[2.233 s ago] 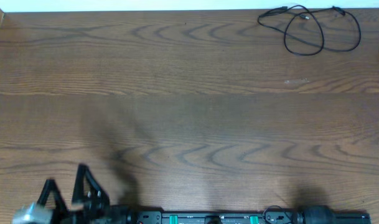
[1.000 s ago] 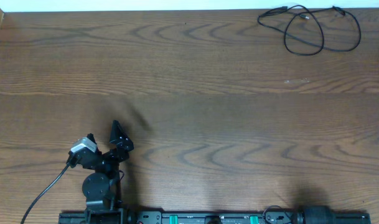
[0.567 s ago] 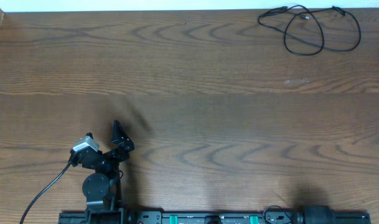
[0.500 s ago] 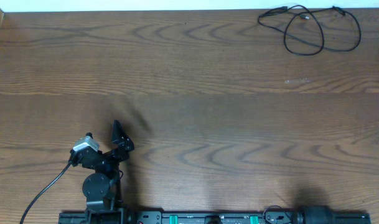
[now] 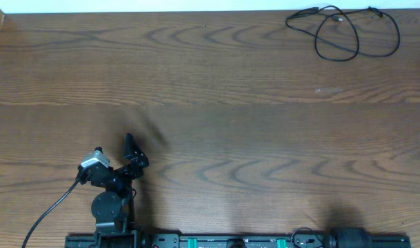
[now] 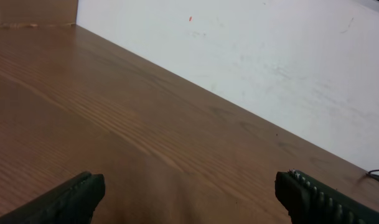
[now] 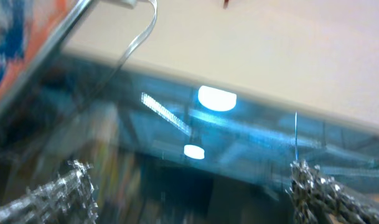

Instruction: Untangle cables

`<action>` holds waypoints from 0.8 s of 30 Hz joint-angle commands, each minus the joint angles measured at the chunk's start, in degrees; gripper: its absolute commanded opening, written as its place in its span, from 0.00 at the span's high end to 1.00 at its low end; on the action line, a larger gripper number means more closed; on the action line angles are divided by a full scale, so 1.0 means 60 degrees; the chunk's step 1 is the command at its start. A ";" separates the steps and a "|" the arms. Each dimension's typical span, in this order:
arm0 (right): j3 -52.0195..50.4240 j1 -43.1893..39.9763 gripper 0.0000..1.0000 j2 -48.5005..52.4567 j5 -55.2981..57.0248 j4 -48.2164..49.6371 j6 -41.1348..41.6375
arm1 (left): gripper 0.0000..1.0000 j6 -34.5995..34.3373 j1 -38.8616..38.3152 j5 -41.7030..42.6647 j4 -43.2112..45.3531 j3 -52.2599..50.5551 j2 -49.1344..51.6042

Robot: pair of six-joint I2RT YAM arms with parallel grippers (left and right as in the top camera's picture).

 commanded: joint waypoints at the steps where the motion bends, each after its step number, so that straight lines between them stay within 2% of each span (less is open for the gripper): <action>1: -0.0280 -0.0102 0.01 -0.0047 -0.0102 0.0648 -0.0029 | 0.06 0.0233 -0.0004 -0.0095 -0.0211 -0.0270 -0.0018; 10: -0.1807 -0.0102 0.01 -0.0047 -0.0091 0.1942 -0.0025 | 0.05 0.0233 -0.0004 -0.0095 -0.0211 -0.0270 -0.0018; 19: -0.4790 -0.0102 0.01 -0.0047 -0.0098 0.1581 -0.0004 | 0.06 0.0233 -0.0004 -0.0095 -0.0211 -0.0270 -0.0018; 24: -0.6462 -0.0102 0.01 -0.0047 -0.0095 0.1617 0.0466 | 0.06 0.0233 -0.0004 -0.0095 -0.0211 -0.0270 -0.0018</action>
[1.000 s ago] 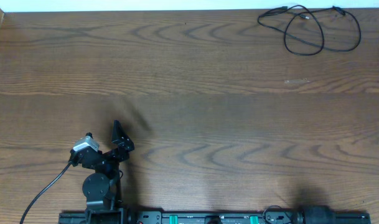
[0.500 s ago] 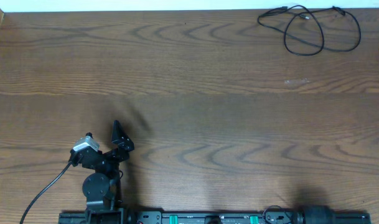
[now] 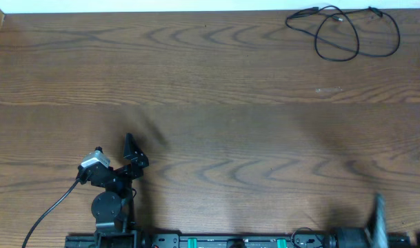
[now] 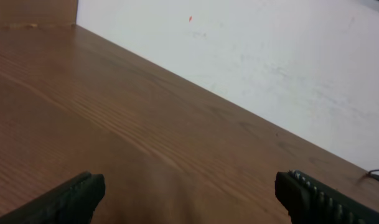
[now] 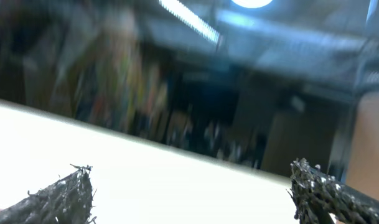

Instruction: Untangle cables

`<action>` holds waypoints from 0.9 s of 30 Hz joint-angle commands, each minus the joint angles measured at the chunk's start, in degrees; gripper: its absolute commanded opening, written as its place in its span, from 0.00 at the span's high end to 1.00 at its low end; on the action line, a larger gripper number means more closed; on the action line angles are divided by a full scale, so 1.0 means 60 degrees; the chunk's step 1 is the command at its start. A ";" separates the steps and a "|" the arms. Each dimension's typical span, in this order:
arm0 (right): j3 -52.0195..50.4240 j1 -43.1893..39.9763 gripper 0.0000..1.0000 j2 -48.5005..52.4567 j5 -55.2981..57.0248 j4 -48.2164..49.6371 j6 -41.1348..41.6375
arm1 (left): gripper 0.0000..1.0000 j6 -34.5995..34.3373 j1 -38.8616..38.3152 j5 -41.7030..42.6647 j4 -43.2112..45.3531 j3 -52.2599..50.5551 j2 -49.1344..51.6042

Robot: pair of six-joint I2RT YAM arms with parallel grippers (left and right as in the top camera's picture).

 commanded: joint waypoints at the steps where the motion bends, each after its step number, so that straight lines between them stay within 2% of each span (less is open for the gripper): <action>1: -0.1169 -0.0102 0.01 -0.0040 0.0011 0.0026 0.0532 | 0.06 0.0229 -0.0004 -0.0095 -0.0211 -0.0270 -0.0018; 9: -0.3413 -0.0102 0.01 -0.0040 -0.0036 0.0718 0.0178 | 0.06 0.0229 -0.0004 -0.0095 -0.0211 -0.0270 -0.0018; 27: -0.6145 -0.0102 0.01 -0.0040 -0.0033 0.2565 0.0178 | 0.06 0.0229 -0.0004 -0.0095 -0.0211 -0.0270 -0.0018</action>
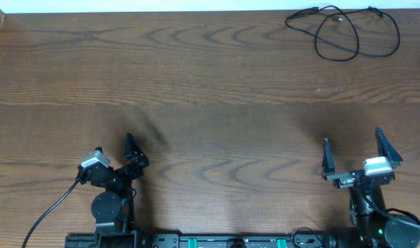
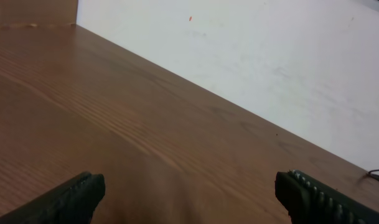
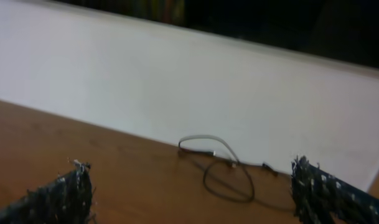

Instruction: Untangle cables

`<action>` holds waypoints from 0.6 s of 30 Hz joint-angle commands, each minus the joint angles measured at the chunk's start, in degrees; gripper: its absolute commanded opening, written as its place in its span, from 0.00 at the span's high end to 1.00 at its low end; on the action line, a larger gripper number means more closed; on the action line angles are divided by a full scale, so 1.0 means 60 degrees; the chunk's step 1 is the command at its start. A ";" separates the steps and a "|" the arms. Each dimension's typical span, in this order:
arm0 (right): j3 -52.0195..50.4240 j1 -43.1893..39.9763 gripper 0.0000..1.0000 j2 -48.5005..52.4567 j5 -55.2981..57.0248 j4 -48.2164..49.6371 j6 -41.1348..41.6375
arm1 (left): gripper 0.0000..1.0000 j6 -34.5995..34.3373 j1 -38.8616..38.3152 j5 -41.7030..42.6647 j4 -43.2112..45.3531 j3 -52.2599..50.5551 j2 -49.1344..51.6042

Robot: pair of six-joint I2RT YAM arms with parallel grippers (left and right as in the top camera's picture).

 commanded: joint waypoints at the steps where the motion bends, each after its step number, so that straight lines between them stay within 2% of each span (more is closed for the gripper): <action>1: -0.0379 -0.0102 0.01 -0.0040 -0.0004 0.0328 -0.0029 | 0.05 0.0229 -0.0004 -0.0095 -0.0211 -0.0270 -0.0018; 7: -0.1027 -0.0102 0.01 -0.0044 -0.0007 0.1231 -0.0029 | 0.06 0.0229 -0.0004 -0.0095 -0.0211 -0.0270 -0.0018; 13: -0.2364 -0.0157 0.01 -0.0069 -0.0004 0.3621 -0.0033 | 0.06 0.0229 -0.0004 -0.0095 -0.0211 -0.0270 -0.0018; 18: -0.2667 -0.0157 0.01 -0.0069 0.0007 0.3942 -0.0033 | 0.06 0.0229 -0.0004 -0.0095 -0.0211 -0.0270 -0.0018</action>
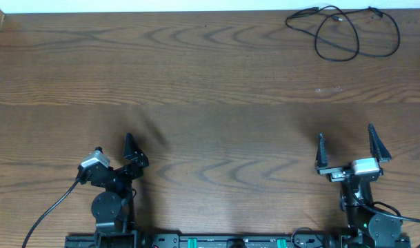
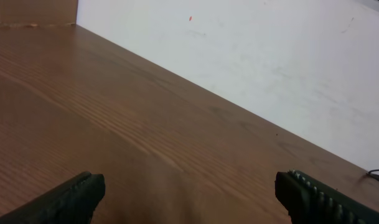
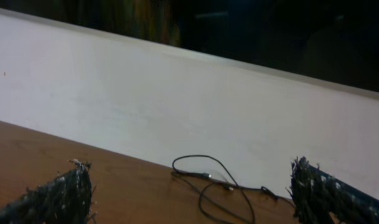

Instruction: Untangle cables

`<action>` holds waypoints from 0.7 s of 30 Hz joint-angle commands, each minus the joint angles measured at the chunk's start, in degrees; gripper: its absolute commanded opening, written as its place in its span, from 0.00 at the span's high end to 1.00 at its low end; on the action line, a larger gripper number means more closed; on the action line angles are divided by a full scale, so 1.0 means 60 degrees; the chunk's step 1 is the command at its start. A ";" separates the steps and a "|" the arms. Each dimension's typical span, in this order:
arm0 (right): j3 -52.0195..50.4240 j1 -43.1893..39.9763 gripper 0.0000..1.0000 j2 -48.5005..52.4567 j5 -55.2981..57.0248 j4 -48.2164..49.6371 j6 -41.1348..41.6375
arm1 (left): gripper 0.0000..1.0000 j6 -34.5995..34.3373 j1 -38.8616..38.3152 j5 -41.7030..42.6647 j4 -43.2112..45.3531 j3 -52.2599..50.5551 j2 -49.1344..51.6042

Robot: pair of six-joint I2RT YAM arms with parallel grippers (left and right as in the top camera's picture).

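Observation:
A tangle of thin black cables [image 1: 341, 31] lies in loops at the table's far right corner; it also shows in the right wrist view, cables [image 3: 220, 182], against the white wall. My right gripper [image 1: 347, 146] stands open near the front right, facing the tangle from well short of it, nothing between its fingers [image 3: 60, 198]. At the front left, my left gripper [image 1: 134, 153] rests open and empty, with its fingers [image 2: 74, 198] over bare wood. A cable end peeks in at that view's right edge.
The wooden table [image 1: 210, 103] ends at a white wall [image 3: 177, 106] along the far side. Another black cable crosses the right edge of the overhead view. A grey lead [image 1: 47, 213] trails from the left arm's base.
My right gripper has shifted slightly left and forward on the near right of the table, still open. The cables now sit more central in its view. The left arm has not moved.
At first the right arm was folded at the front edge with its camera on the ceiling lights. Then one finger showed at the front right corner. Later it stood open over the table, facing the tangle, as now. The left gripper and cables stayed put.

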 commanded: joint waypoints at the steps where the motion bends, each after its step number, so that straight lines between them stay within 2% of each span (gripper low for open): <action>1: -0.0113 -0.0153 0.01 -0.0062 0.0007 -0.0022 -0.0033 | 0.06 0.0226 -0.0004 -0.0095 -0.0208 -0.0270 -0.0018; 14: -0.0113 -0.0386 0.01 -0.0062 0.0047 -0.1734 -0.0036 | 0.06 0.0226 -0.0004 -0.0095 -0.0211 -0.0270 -0.0018; 21: -0.0113 -0.0386 0.01 -0.0066 0.0055 -0.3217 -0.0033 | 0.06 0.0226 -0.0004 -0.0095 -0.0211 -0.0270 -0.0018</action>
